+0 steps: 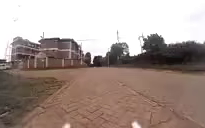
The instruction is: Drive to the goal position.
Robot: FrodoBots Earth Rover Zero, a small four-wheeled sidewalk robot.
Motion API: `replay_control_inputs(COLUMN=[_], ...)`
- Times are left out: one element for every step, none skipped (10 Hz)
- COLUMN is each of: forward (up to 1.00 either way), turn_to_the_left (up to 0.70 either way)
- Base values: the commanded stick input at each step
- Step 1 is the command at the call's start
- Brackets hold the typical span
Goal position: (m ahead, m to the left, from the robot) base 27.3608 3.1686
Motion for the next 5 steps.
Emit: replay_control_inputs(forward=[0.70, 0.70, 0.70, 0.70, 0.70], turn_to_the_left=[0.00, 0.00, 0.00, 0.00, 0.00])
